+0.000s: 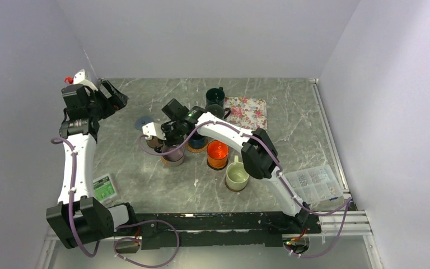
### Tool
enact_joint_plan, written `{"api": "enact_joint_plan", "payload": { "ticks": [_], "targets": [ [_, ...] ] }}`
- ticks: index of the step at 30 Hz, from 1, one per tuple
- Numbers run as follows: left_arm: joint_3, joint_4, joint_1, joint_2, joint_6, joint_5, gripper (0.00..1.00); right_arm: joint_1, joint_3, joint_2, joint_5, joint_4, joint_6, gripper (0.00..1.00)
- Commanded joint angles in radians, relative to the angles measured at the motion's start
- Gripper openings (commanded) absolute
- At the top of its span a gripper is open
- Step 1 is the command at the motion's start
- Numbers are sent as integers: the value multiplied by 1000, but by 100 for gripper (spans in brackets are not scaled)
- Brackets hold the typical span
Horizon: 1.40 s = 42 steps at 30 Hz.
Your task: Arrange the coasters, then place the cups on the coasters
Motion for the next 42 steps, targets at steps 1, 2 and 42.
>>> {"api": "enact_joint_plan", "payload": {
  "ticks": [1, 2, 42],
  "targets": [
    [14, 31, 5, -3, -12, 28, 94, -4, 54, -6, -24, 85, -21, 0],
    [14, 32, 5, -3, -13, 30, 94, -3, 53, -4, -21, 93, -18, 0],
    [3, 46, 5, -3, -27, 53, 94, 44, -378, -439, 551, 376, 1119, 61]
  ]
}}
